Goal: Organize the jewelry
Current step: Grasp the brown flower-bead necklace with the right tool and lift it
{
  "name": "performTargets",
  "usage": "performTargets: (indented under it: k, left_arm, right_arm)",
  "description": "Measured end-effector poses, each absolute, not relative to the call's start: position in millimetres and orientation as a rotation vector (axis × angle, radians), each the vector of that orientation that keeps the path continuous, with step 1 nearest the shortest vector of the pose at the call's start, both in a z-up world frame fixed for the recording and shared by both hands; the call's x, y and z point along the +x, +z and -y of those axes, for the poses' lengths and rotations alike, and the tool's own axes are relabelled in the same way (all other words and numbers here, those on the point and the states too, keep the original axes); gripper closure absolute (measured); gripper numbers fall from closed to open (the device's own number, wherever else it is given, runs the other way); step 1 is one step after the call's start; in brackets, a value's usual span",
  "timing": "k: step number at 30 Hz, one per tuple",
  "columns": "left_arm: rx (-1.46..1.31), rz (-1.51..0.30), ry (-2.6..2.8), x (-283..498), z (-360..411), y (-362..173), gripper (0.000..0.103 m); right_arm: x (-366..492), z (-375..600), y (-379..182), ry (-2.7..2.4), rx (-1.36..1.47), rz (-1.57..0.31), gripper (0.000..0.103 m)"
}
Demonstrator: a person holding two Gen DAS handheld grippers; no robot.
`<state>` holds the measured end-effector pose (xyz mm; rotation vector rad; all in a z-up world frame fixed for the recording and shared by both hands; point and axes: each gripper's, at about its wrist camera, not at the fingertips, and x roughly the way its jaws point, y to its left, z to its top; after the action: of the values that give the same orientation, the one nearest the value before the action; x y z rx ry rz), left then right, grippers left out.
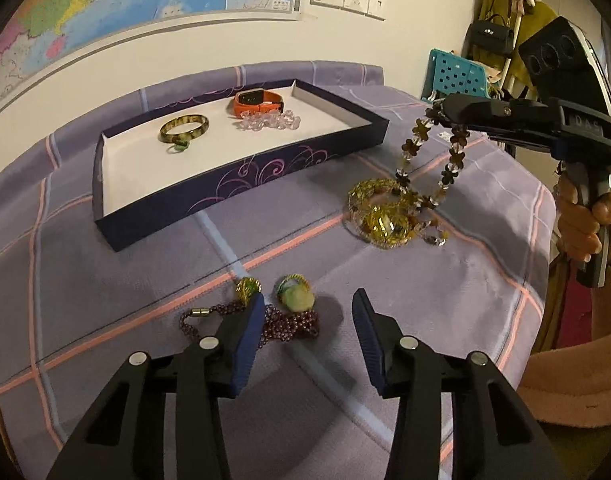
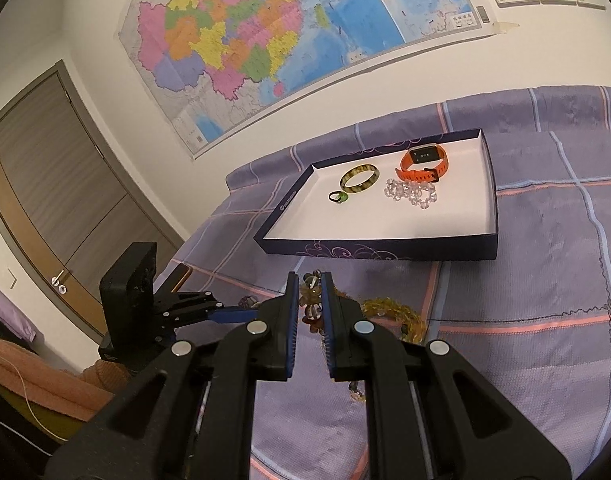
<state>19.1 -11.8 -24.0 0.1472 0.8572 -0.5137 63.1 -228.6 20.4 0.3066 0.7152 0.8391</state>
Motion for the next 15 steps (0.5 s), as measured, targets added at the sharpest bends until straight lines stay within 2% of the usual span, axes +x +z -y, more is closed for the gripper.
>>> performTargets:
  k: [15]
  left_arm:
    - [0.166,-0.885,-0.500,25.3,20.2,-23.2,0.065]
  right_arm:
    - [67.5,225.8,18.8,0.837,0.311,-0.723,0.091]
